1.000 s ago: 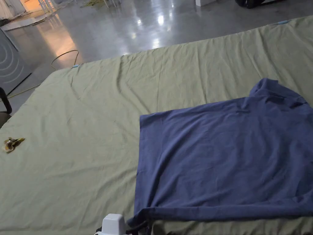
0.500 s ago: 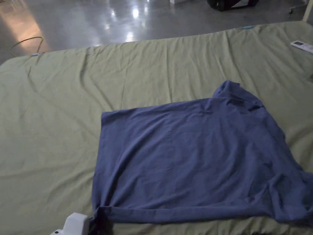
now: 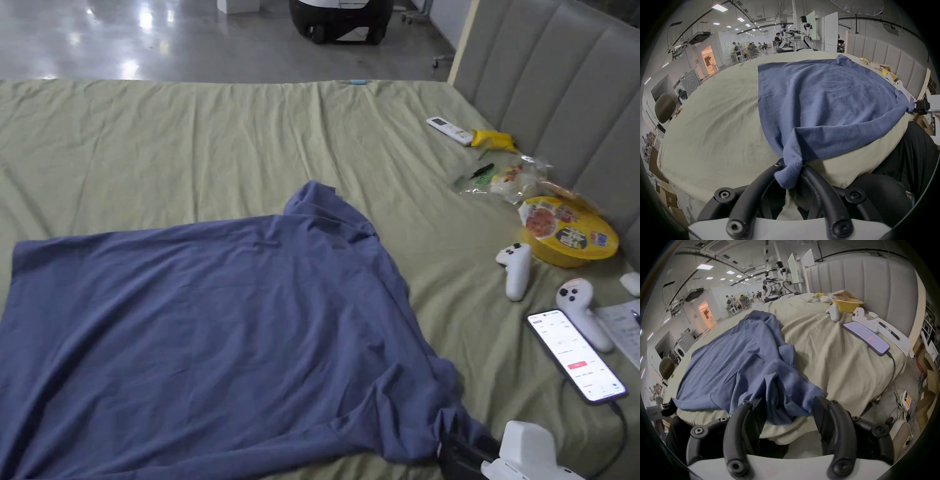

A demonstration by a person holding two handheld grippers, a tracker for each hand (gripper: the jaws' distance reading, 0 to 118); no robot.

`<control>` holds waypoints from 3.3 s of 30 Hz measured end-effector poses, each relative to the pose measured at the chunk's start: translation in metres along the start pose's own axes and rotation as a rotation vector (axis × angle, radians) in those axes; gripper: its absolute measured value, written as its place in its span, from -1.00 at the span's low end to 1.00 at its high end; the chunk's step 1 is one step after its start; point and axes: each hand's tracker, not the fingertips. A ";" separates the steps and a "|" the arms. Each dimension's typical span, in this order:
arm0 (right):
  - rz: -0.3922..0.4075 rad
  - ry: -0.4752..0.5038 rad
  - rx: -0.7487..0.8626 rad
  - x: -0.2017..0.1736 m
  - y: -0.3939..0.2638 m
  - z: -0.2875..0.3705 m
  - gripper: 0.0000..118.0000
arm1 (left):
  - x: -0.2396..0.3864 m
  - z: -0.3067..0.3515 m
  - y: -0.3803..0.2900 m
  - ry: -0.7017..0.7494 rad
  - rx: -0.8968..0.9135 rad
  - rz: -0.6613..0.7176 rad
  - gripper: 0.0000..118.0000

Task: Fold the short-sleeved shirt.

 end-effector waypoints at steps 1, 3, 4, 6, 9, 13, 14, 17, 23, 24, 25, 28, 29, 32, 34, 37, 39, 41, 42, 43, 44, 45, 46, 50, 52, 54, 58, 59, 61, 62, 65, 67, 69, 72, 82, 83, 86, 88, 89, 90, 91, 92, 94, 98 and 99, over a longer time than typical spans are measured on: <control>0.000 0.007 0.003 -0.001 0.001 -0.003 -0.07 | 0.000 0.000 0.000 0.002 -0.001 0.005 -0.85; -0.002 0.005 0.005 -0.005 0.004 -0.002 -0.43 | 0.002 0.001 0.001 0.004 0.000 0.012 -0.85; -0.006 0.007 0.018 -0.006 0.005 0.001 -0.67 | 0.002 0.001 0.001 0.002 0.001 0.019 -0.85; -0.012 0.016 0.039 -0.007 0.010 0.008 -0.82 | -0.001 0.004 0.002 -0.007 0.007 0.048 -0.85; 0.009 -0.001 0.101 -0.015 0.020 0.026 -0.83 | -0.011 0.012 0.004 -0.039 0.030 0.109 -0.85; 0.036 0.024 0.197 -0.024 0.051 0.038 -0.83 | -0.020 0.025 0.019 -0.047 0.094 0.165 -0.85; 0.044 0.028 0.213 -0.028 0.062 0.036 -0.83 | -0.023 0.027 0.026 -0.046 0.116 0.165 -0.85; 0.073 0.040 0.254 -0.042 0.108 0.018 -0.83 | -0.033 0.023 0.064 -0.046 0.152 0.183 -0.85; 0.107 0.042 0.239 -0.069 0.195 -0.049 -0.83 | -0.061 -0.026 0.134 -0.037 0.113 0.287 -0.85; 0.105 0.039 0.211 -0.071 0.203 -0.063 -0.83 | -0.065 -0.037 0.142 -0.037 0.097 0.311 -0.85; 0.100 0.023 0.167 -0.074 0.212 -0.080 -0.83 | -0.070 -0.050 0.150 -0.035 0.052 0.339 -0.83; 0.131 -0.028 0.055 -0.081 0.221 -0.123 -0.80 | -0.074 -0.084 0.158 -0.007 -0.012 0.385 -0.44; 0.150 -0.059 -0.002 -0.082 0.221 -0.136 -0.80 | -0.076 -0.093 0.160 0.000 -0.051 0.406 -0.44; 0.170 -0.062 -0.058 -0.080 0.213 -0.153 0.30 | -0.082 -0.093 0.152 0.029 -0.022 0.465 0.54; 0.193 -0.035 -0.013 -0.072 0.208 -0.146 0.46 | -0.089 -0.075 0.147 0.020 0.034 0.485 0.57; 0.253 -0.007 0.078 -0.064 0.202 -0.110 0.45 | -0.094 -0.030 0.137 0.028 0.153 0.436 0.57; 0.295 -0.004 0.156 -0.066 0.194 -0.066 0.45 | -0.088 0.013 0.132 0.031 0.231 0.393 0.57; 0.301 0.036 0.236 -0.067 0.183 -0.025 0.45 | -0.077 0.053 0.124 0.042 0.325 0.344 0.57; 0.301 0.051 0.268 -0.069 0.178 -0.008 0.46 | -0.071 0.072 0.121 0.039 0.363 0.312 0.57; 0.294 0.062 0.317 -0.072 0.170 0.013 0.46 | -0.058 0.095 0.120 0.046 0.400 0.278 0.56; 0.290 0.081 0.354 -0.075 0.163 0.036 0.46 | -0.048 0.114 0.116 0.060 0.444 0.244 0.56; 0.285 0.098 0.385 -0.077 0.155 0.051 0.46 | -0.038 0.131 0.113 0.068 0.478 0.214 0.56; 0.286 0.109 0.420 -0.080 0.147 0.064 0.46 | -0.029 0.145 0.109 0.077 0.503 0.185 0.54; 0.291 0.175 0.508 -0.097 0.112 0.114 0.25 | 0.007 0.191 0.100 0.094 0.585 0.090 0.16; 0.280 0.195 0.517 -0.103 0.096 0.131 -0.38 | 0.012 0.202 0.095 0.081 0.619 0.077 -0.57; 0.308 0.191 0.552 -0.115 0.087 0.145 -0.97 | 0.022 0.215 0.092 0.037 0.643 0.060 -0.89; 0.329 0.198 0.562 -0.126 0.075 0.158 -1.00 | 0.036 0.224 0.088 0.002 0.635 0.048 -0.99; 0.307 0.192 0.509 -0.128 0.071 0.156 -1.00 | 0.039 0.222 0.087 0.002 0.634 0.036 -0.99; 0.368 0.182 0.568 -0.132 0.072 0.157 -1.00 | 0.041 0.219 0.087 -0.002 0.616 0.021 -0.99; 0.343 0.193 0.541 -0.131 0.072 0.156 -1.00 | 0.040 0.215 0.087 0.000 0.612 0.024 -0.99; 0.306 0.215 0.512 -0.129 0.071 0.148 -1.00 | 0.029 0.198 0.090 -0.039 0.556 0.115 -0.99; 0.279 0.221 0.487 -0.127 0.070 0.145 -1.00 | 0.013 0.176 0.090 -0.096 0.528 0.219 -0.99; 0.267 0.226 0.468 -0.124 0.068 0.139 -1.00 | -0.007 0.145 0.092 -0.129 0.449 0.333 -0.99; 0.255 0.219 0.418 -0.118 0.064 0.131 -1.00 | -0.031 0.086 0.096 -0.134 0.305 0.392 -0.78; 0.230 0.141 0.307 -0.097 0.056 0.113 -1.00 | -0.055 -0.074 0.122 -0.031 0.051 0.391 -0.10; 0.220 0.134 0.297 -0.094 0.056 0.111 -1.00 | -0.053 -0.080 0.121 -0.028 0.035 0.393 -0.50; 0.188 0.119 0.273 -0.088 0.055 0.104 -1.00 | -0.033 -0.090 0.122 -0.004 0.008 0.292 -0.92; 0.176 0.112 0.258 -0.084 0.055 0.100 -1.00 | -0.023 -0.094 0.121 0.034 -0.018 0.209 -0.92; 0.172 0.109 0.251 -0.082 0.056 0.096 -1.00 | -0.022 -0.097 0.122 0.050 -0.030 0.195 -0.92; 0.163 0.103 0.244 -0.080 0.058 0.092 -1.00 | -0.023 -0.099 0.123 0.041 -0.036 0.205 -0.92; 0.154 0.101 0.239 -0.077 0.061 0.086 -1.00 | -0.022 -0.101 0.123 0.039 -0.043 0.204 -0.92; 0.140 0.101 0.233 -0.074 0.064 0.080 -0.99 | -0.023 -0.101 0.124 0.037 -0.047 0.199 -0.92; 0.083 0.098 0.205 -0.063 0.078 0.053 -0.86 | -0.024 -0.101 0.124 0.030 -0.056 0.194 -0.92; 0.054 0.038 0.127 -0.047 0.107 -0.022 0.45 | -0.027 -0.103 0.125 0.020 -0.073 0.181 -0.92; 0.041 0.013 0.118 -0.044 0.114 -0.041 0.41 | -0.027 -0.105 0.125 0.019 -0.077 0.181 -0.92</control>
